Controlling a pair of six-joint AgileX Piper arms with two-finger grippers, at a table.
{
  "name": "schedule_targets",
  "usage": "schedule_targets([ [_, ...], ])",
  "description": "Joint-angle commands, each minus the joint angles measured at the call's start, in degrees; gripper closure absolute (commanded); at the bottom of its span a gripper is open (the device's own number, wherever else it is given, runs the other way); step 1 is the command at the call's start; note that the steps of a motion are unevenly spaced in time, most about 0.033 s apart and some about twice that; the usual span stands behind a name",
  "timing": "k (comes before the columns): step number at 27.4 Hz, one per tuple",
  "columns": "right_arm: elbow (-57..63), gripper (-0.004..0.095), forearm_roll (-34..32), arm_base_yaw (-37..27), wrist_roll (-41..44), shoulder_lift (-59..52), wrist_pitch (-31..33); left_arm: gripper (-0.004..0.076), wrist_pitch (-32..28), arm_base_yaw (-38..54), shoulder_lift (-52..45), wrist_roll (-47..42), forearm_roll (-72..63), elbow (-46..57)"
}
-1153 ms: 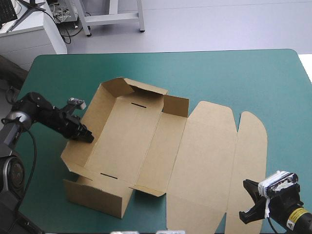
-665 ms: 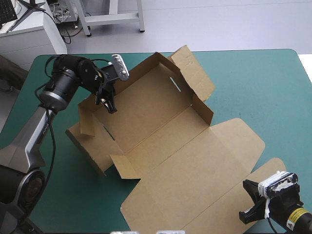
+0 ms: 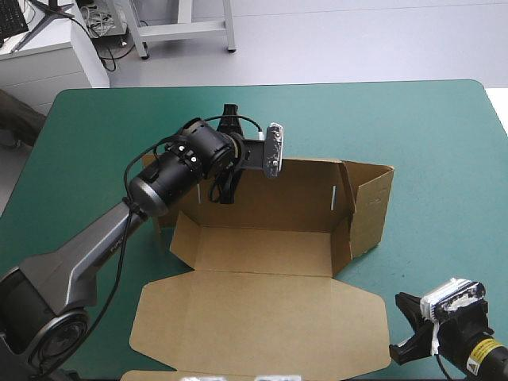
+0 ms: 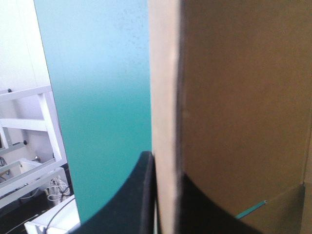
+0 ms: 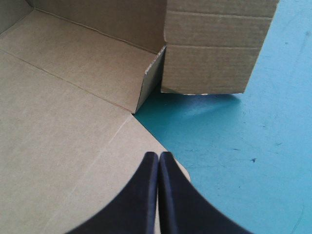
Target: Fold the box
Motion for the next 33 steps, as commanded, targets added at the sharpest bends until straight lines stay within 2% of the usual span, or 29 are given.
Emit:
schedule_targets([
  [1,-1.4,0.0928,-0.2,-0.2,-0.3,0.5,-3.8,0.0734,-3.4,-2.6,-3.9,-1.3,2.6,0.6],
  [3,-1.4,0.0928,-0.2,-0.2,-0.3,0.5,-3.8,0.0734,-5.6,-3.7,-5.7,-2.1,5.6,4.2],
  [12,-1.4,0.0928,-0.2,-0.2,-0.3,0.5,-3.8,0.0734,-23.1,-3.7,-15.5,-4.6,13.4,24.1],
  [18,-1.4,0.0928,-0.2,-0.2,-0.3,0.5,-3.8,0.0734,-29.3,-3.7,-16.7,-8.5,17.9,30.7],
  [20,-1.4,0.0928,-0.2,-0.2,-0.3,0.5,-3.8,0.0734,-31.9,-3.7,-16.7,-12.0,21.0,32.8],
  [22,-1.4,0.0928,-0.2,-0.2,-0.3,0.5,-3.8,0.0734,-34.2,-3.7,-16.7,-19.8,26.9,34.6],
  [27,-1.4,0.0928,0.1,-0.2,-0.3,0.5,-3.8,0.0734,-34.3,-3.5,-16.7,-40.2,43.0,35.7],
  [33,-1.4,0.0928,0.1,-0.2,-0.3,0.5,-3.8,0.0734,-32.9,-3.5,-16.4,-42.4,47.6,35.7],
])
